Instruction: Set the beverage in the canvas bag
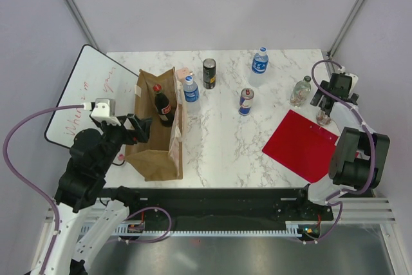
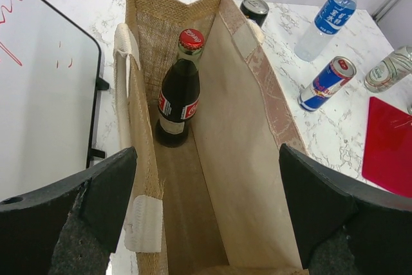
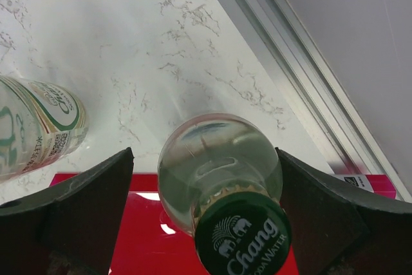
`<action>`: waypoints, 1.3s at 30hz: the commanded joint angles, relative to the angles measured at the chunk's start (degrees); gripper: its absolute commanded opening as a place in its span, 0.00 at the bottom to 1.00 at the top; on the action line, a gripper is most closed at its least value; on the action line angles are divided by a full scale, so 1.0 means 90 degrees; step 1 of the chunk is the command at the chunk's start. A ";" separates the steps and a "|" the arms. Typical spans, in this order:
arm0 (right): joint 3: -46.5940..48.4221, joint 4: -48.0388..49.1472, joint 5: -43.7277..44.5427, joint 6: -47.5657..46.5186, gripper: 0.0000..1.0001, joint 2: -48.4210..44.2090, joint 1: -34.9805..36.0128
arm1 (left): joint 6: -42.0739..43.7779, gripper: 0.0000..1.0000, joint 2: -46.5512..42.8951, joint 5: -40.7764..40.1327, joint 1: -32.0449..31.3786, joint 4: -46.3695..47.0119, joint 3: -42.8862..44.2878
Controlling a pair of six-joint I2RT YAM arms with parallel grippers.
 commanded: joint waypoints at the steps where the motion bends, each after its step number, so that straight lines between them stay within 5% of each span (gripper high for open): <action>1: -0.0315 0.0948 0.0089 -0.0247 0.94 -0.0099 -0.0003 | -0.0093 0.97 -0.0068 -0.0111 -0.0050 0.0281 0.0266; 9: -0.0383 0.1116 -0.0174 -0.0443 0.84 -0.0178 -0.0003 | -0.0054 0.97 -0.0137 -0.0091 -0.0079 0.0281 0.0266; 23: -0.0149 0.0530 -0.0478 -0.0608 0.13 -0.0997 0.0153 | -0.0083 0.98 -0.0196 0.0065 -0.0089 0.0262 0.0500; 24: -0.0149 0.0520 -0.0419 -0.0638 0.02 -0.1075 0.0259 | -0.0083 0.98 -0.0205 0.0065 -0.0089 0.0262 0.0530; 32: 0.0523 -0.0299 -0.0282 -0.0668 0.00 -0.1486 0.0806 | -0.0200 0.98 -0.0088 0.0065 -0.0089 0.0048 0.0745; 39: 0.1920 -0.2620 -0.0204 -0.0316 0.00 -0.1700 0.1051 | -0.0210 0.98 0.0565 -0.0051 -0.0089 -0.0830 0.1222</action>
